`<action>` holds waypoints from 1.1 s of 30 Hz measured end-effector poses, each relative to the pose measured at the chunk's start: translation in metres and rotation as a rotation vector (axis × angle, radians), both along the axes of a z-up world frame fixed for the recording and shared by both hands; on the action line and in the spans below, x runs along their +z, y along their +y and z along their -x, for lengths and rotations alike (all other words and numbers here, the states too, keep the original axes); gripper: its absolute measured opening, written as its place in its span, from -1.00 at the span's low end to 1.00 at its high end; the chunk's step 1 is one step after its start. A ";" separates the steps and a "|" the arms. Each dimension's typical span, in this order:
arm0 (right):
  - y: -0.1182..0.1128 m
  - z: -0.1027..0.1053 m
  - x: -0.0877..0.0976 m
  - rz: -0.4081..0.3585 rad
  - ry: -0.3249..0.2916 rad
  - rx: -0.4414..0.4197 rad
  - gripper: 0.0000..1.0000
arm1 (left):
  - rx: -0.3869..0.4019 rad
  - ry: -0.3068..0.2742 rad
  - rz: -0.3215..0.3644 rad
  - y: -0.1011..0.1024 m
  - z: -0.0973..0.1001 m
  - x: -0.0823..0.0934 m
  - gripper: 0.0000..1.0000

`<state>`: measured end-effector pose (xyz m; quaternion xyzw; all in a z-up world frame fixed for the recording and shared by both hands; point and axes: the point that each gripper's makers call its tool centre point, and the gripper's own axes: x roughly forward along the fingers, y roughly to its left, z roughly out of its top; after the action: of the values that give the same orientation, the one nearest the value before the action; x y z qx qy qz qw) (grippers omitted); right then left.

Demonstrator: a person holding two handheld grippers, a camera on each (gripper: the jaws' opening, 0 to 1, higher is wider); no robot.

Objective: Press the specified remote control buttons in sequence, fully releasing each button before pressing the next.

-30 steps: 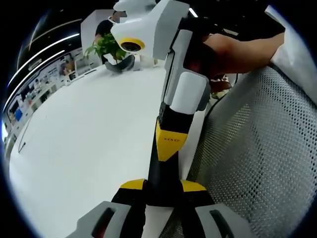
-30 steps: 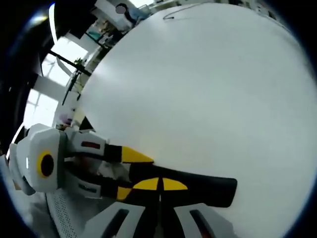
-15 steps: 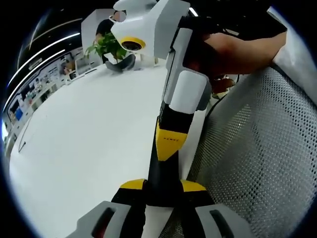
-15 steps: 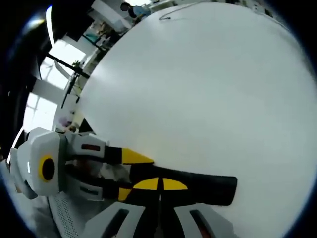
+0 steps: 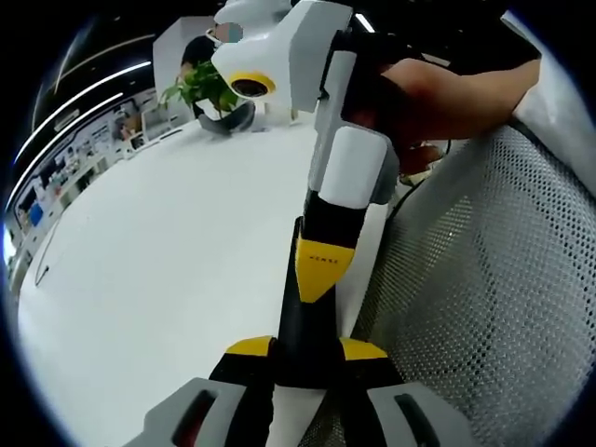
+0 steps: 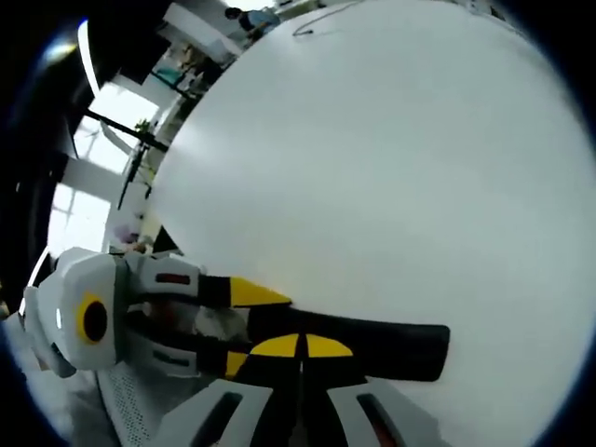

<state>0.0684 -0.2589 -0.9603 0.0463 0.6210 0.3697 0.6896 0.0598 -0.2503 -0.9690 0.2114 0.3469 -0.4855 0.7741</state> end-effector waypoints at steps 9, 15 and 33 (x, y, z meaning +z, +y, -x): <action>0.001 -0.003 0.000 0.037 -0.025 0.005 -1.00 | -0.017 -0.005 -0.001 0.000 0.000 0.001 -0.53; -0.001 -0.003 -0.001 0.070 -0.017 -0.061 -1.00 | -0.019 -0.008 0.000 0.000 -0.001 0.001 -0.53; -0.001 -0.005 -0.001 0.080 -0.156 -0.041 -1.00 | 0.014 -0.011 0.022 0.000 -0.002 0.001 -0.52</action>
<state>0.0737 -0.2597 -0.9613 0.0023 0.5784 0.3329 0.7447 0.0619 -0.2500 -0.9684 0.2031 0.3386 -0.4826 0.7818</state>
